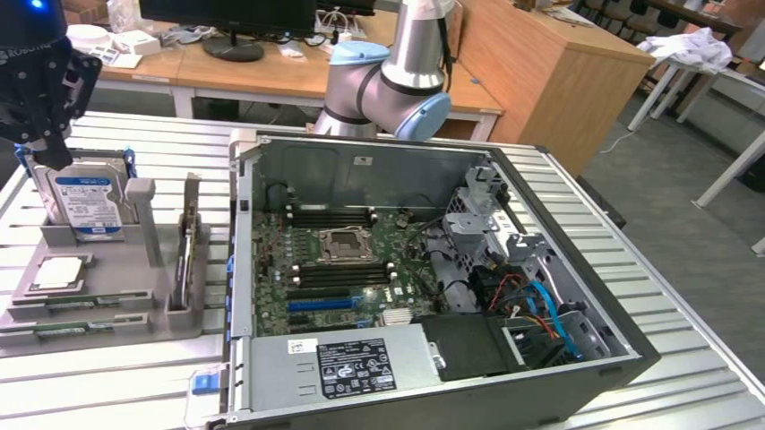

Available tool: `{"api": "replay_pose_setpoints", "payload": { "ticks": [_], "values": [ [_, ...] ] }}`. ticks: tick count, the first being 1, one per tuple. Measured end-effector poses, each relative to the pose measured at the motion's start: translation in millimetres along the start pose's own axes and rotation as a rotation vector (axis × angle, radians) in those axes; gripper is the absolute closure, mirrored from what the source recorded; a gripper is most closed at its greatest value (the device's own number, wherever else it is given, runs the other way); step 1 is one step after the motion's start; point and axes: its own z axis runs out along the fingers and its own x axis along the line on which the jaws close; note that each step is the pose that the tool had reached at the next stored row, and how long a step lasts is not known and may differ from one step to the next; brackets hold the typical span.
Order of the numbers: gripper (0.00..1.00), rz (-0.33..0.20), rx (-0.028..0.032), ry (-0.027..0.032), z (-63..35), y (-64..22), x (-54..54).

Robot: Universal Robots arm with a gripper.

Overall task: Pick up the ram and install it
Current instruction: 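Pick up the ram and move it above insertion slot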

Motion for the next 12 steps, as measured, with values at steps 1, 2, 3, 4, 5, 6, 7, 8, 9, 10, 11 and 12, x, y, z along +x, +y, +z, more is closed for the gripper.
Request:
{"api": "replay_pose_setpoints", "payload": {
  "ticks": [1, 2, 3, 4, 5, 6, 7, 8, 9, 10, 11, 12],
  "values": [
    [0.89, -0.018, -0.0002, 0.0007, 0.0, 0.0, 0.0],
    [0.89, -0.036, -0.0005, 0.0015, 0.0, 0.0, 0.0],
    [0.89, -0.054, -0.0007, 0.0023, 0.0, 0.0, 0.0],
    [0.89, -0.072, -0.0009, 0.0032, 0.0, 0.0, 0.0],
    [0.89, -0.091, -0.0011, 0.0040, 0.0, 0.0, 0.0],
    [0.89, -0.109, -0.0013, 0.0048, 0.1, 0.0, 0.0],
    [0.89, -0.127, -0.0016, 0.0057, 0.0, 0.0, 0.0],
    [0.89, -0.145, -0.0018, 0.0066, 0.0, 0.0, 0.0],
    [0.89, -0.163, -0.0019, 0.0075, 0.0, 0.0, 0.0],
    [0.89, -0.181, -0.0021, 0.0083, 0.1, 0.0, 0.0],
    [0.89, -0.199, -0.0023, 0.0092, 0.0, 0.0, 0.0],
    [0.89, -0.218, -0.0025, 0.0102, 0.1, 0.0, 0.0]
  ]
}}
